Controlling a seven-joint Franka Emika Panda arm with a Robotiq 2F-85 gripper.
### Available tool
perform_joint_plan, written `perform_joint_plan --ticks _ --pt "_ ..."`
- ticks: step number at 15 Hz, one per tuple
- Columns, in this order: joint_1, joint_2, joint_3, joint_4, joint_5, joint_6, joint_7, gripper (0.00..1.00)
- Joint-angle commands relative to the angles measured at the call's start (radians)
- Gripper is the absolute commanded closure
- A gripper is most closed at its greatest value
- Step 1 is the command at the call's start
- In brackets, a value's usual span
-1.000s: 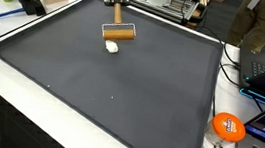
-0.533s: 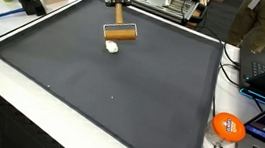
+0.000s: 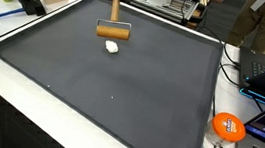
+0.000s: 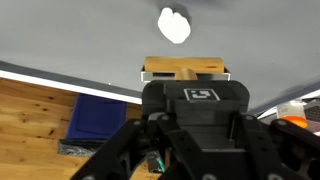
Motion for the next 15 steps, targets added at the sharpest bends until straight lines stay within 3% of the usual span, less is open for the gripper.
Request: perform_joint_plan --ticks 1,3,5,7,10,11,15 --pt "-0.121 0.167 0.221 0.03 -0.184 0.077 0.276 0.78" --pt "-0.276 0.246 0.362 0.033 -0.341 0.024 0.438 0.78" --pt "-0.381 0.29 0.429 0.011 -0.505 0.015 0.597 0.78" --pt "-0.451 0.206 0.472 0.006 -0.642 -0.014 0.765 0.78" --pt "-0.518 0.104 0.53 0.001 -0.701 -0.013 0.954 0.78" --pt "-0.455 0.192 0.487 0.031 -0.648 0.001 0.846 0.53" --pt "-0.5 0.133 0.517 0.022 -0.673 0.0 0.917 0.53"
